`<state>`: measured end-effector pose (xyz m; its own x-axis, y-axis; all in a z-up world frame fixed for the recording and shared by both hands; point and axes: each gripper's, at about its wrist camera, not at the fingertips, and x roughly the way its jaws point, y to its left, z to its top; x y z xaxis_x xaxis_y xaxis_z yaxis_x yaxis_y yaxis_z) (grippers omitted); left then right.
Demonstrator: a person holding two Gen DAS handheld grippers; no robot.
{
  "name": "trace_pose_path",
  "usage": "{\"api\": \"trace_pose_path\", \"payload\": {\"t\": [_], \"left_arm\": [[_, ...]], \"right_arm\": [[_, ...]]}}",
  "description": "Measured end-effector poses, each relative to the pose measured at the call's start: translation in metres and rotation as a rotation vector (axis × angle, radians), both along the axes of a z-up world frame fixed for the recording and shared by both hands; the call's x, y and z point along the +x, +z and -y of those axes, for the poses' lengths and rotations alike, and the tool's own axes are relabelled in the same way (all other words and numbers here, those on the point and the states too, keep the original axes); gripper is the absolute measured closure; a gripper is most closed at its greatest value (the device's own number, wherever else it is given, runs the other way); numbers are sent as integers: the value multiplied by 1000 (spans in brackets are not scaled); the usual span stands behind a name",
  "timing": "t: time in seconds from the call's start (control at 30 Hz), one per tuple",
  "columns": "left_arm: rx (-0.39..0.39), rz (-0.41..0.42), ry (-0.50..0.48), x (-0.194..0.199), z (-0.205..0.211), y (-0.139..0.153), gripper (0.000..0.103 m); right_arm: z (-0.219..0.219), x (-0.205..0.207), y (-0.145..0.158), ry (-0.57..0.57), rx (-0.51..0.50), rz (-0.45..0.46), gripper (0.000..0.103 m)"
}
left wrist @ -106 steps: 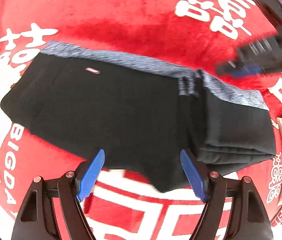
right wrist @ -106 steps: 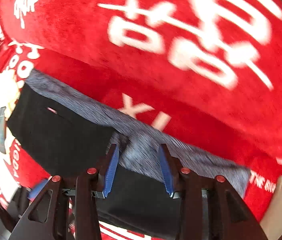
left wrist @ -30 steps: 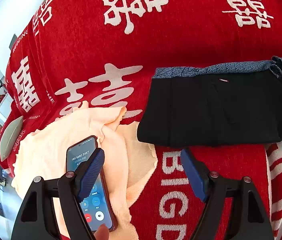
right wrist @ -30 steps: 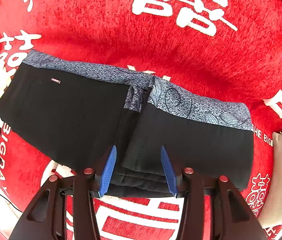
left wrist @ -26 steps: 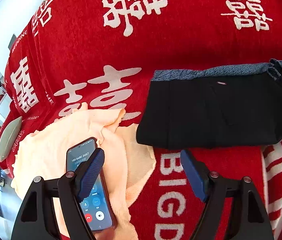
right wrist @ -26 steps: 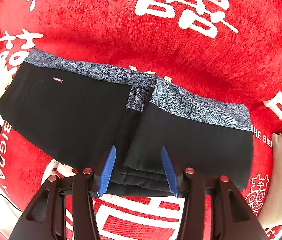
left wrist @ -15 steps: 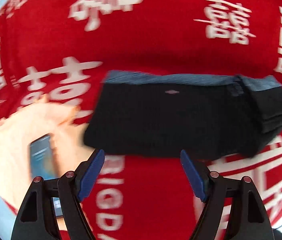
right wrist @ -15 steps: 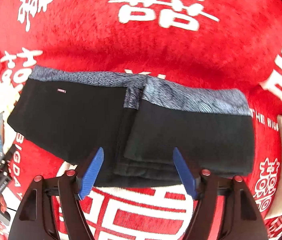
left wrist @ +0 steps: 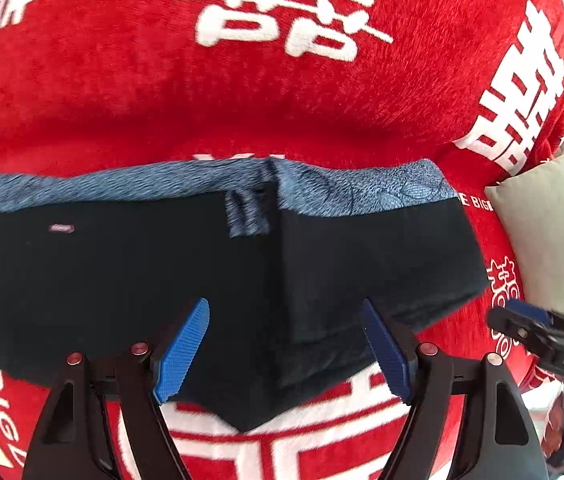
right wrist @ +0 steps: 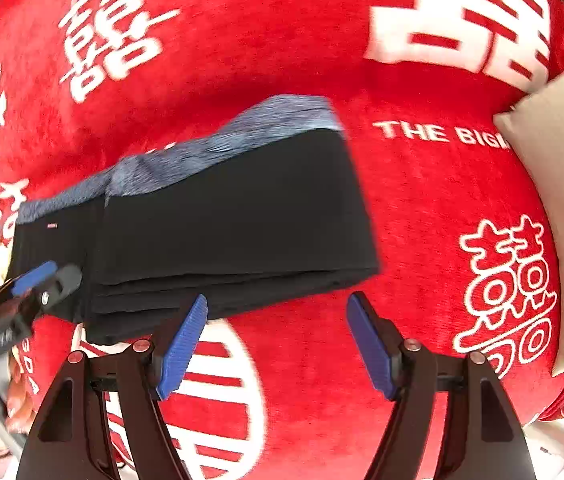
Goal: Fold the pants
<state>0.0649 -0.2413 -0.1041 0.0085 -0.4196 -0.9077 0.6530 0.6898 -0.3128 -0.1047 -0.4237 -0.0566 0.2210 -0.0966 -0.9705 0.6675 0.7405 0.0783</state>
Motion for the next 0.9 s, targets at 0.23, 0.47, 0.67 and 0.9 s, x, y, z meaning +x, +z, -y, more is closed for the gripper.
{"api": "trace_pose_path", "payload": {"t": [0.23,0.47,0.67,0.9], "left_arm": [[66,-12,-38,-3,23,-13,24],[98,-95,-49,-3,35,-30,54],[128,-64,-15,-7,34,-33,78],[130,-18,-30,-37,15,-27,79]], "right_arm": [[30,-19,-8,-49,8,26,27],[23,-2,-12,116,-90,-5,27],[31,22,-17,166,-73,-6,63],[25,2,-28,189,-40,-48,63]]}}
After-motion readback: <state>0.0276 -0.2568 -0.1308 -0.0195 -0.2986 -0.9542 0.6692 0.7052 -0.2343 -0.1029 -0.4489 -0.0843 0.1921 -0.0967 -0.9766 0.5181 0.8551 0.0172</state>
